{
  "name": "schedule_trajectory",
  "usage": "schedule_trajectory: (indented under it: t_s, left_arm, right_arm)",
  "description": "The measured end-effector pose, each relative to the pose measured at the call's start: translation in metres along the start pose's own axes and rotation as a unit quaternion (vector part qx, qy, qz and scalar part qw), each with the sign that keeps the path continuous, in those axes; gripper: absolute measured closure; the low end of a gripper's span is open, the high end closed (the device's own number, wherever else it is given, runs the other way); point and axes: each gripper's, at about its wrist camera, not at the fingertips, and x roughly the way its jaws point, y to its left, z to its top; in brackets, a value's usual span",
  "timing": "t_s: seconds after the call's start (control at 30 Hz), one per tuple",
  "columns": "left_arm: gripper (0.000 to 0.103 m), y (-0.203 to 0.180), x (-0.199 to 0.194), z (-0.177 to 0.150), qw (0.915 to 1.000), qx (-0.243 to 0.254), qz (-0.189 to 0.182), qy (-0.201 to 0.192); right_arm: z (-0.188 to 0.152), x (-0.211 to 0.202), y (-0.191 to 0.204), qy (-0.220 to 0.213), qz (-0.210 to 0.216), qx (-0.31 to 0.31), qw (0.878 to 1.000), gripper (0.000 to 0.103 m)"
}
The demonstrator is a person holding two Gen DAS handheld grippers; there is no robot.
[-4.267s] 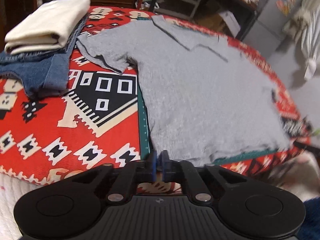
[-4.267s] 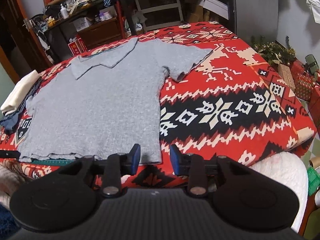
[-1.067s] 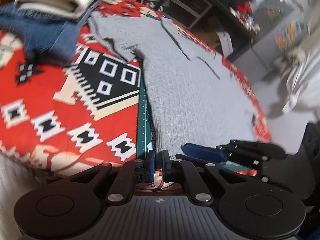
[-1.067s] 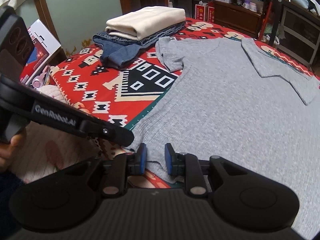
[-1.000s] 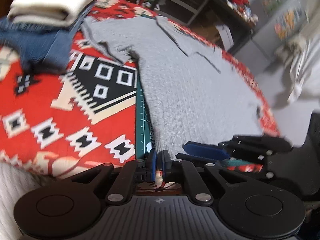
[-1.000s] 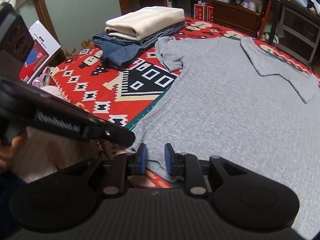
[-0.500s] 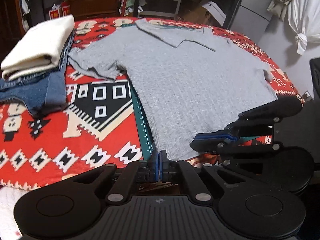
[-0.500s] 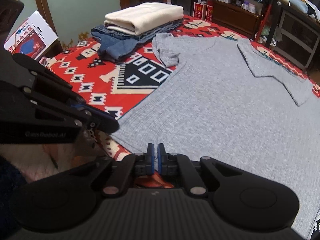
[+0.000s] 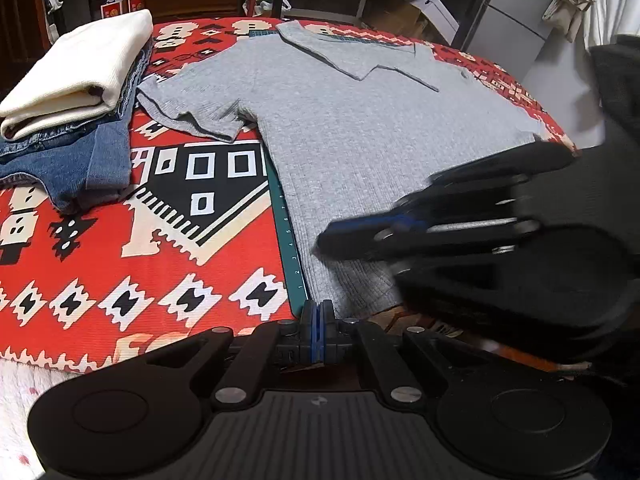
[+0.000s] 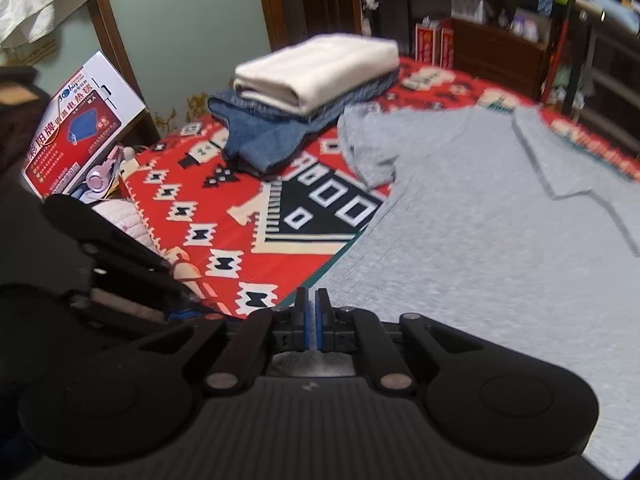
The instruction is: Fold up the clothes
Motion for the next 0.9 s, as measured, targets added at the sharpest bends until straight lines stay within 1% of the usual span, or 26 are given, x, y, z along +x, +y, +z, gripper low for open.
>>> schedule_trajectory:
  t_s: [0.03, 0.07, 0.17, 0.2, 0.23, 0.33, 0.37, 0.43, 0.5, 0.6, 0.77, 0.83, 0.9]
  left_arm:
    - [0.101, 0.001, 0.000, 0.000, 1.0000, -0.002, -0.001, 0.000]
    - [0.101, 0.002, 0.000, 0.000, 1.0000, -0.004, -0.003, -0.001]
    - [0.100, 0.010, -0.001, -0.001, 0.9992, -0.031, -0.025, -0.001]
    - [0.099, 0.015, -0.002, -0.002, 0.9983, -0.047, -0.035, -0.003]
    - [0.097, 0.020, -0.003, -0.002, 0.9970, -0.064, -0.044, -0.005]
    - [0.096, 0.038, -0.006, -0.004, 0.9902, -0.120, -0.070, -0.013]
    - [0.096, 0.043, -0.007, -0.005, 0.9882, -0.134, -0.072, -0.015]
    - [0.096, 0.051, -0.008, -0.004, 0.9842, -0.157, -0.078, -0.023]
    - [0.096, 0.054, -0.007, 0.000, 0.9815, -0.166, -0.091, -0.031]
    - [0.096, 0.052, -0.002, 0.013, 0.9825, -0.154, -0.099, -0.038]
    - [0.096, 0.040, 0.015, 0.030, 0.9899, -0.109, -0.088, -0.018]
    - [0.096, 0.033, 0.018, 0.031, 0.9947, -0.079, -0.065, -0.016]
    - [0.096, 0.026, 0.019, 0.030, 0.9976, -0.050, -0.044, -0.017]
  right_arm:
    - [-0.002, 0.004, 0.000, 0.006, -0.001, -0.001, 1.000, 0.100]
    - [-0.005, 0.004, 0.000, 0.002, 0.000, -0.002, 1.000, 0.100]
    - [-0.012, -0.001, 0.003, 0.007, 0.000, -0.008, 1.000, 0.100]
    - [-0.014, -0.003, 0.004, 0.008, 0.001, -0.010, 1.000, 0.100]
    - [-0.017, -0.005, 0.006, 0.009, 0.001, -0.013, 1.000, 0.100]
    - [-0.022, -0.009, 0.012, 0.009, 0.001, -0.021, 1.000, 0.100]
    - [-0.022, -0.009, 0.013, 0.010, 0.000, -0.022, 1.000, 0.100]
    - [-0.022, -0.010, 0.014, 0.011, 0.000, -0.023, 1.000, 0.100]
    - [-0.021, -0.010, 0.013, 0.013, 0.001, -0.020, 1.000, 0.100]
    - [-0.022, -0.011, 0.012, 0.013, 0.004, -0.015, 1.000, 0.100]
    - [-0.022, -0.011, 0.011, 0.013, 0.006, -0.012, 1.000, 0.100]
    - [-0.021, -0.011, 0.012, 0.013, 0.006, -0.014, 1.000, 0.100]
    - [-0.021, -0.011, 0.013, 0.012, 0.005, -0.016, 1.000, 0.100]
